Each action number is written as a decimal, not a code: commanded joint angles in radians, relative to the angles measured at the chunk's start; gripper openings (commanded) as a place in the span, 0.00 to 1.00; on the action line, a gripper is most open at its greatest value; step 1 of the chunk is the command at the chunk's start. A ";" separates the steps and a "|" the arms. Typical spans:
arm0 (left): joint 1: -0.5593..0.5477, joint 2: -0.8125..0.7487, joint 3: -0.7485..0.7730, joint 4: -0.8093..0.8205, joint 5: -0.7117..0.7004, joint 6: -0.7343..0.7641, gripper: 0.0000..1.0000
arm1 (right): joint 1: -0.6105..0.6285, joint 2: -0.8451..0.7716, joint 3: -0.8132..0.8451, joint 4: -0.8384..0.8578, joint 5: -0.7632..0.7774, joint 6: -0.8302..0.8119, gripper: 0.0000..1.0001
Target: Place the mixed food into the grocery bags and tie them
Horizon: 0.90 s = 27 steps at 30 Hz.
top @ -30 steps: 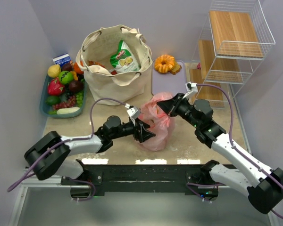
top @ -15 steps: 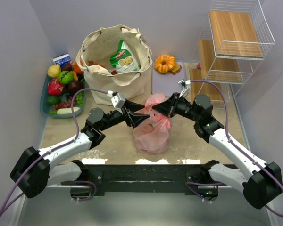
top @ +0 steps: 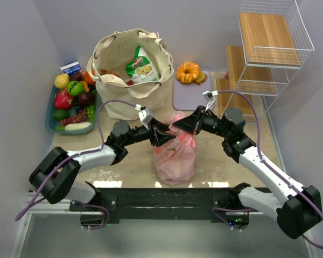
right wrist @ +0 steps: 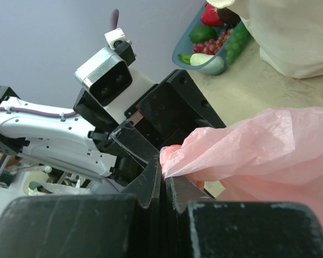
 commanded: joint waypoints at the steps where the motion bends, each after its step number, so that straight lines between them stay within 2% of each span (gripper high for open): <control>1: 0.002 -0.084 0.037 -0.022 -0.003 0.068 0.57 | -0.010 -0.012 0.041 0.100 -0.036 0.022 0.00; 8: 0.004 -0.184 0.036 -0.010 0.057 0.058 0.56 | -0.014 0.009 0.034 0.105 -0.060 0.026 0.00; 14: 0.006 -0.138 0.088 -0.037 0.083 0.061 0.58 | -0.014 0.009 0.031 0.120 -0.073 0.034 0.00; 21: 0.006 -0.092 0.128 -0.040 0.074 0.061 0.53 | -0.014 0.012 0.034 0.106 -0.088 0.023 0.00; 24: 0.006 -0.075 0.134 -0.020 0.089 0.052 0.43 | -0.014 0.014 0.034 0.092 -0.093 0.016 0.00; 25: 0.004 -0.072 0.134 -0.008 0.095 0.047 0.35 | -0.016 0.014 0.038 0.086 -0.093 0.008 0.00; 27: 0.006 -0.063 0.132 -0.005 0.097 0.044 0.26 | -0.014 0.015 0.046 0.048 -0.090 -0.016 0.00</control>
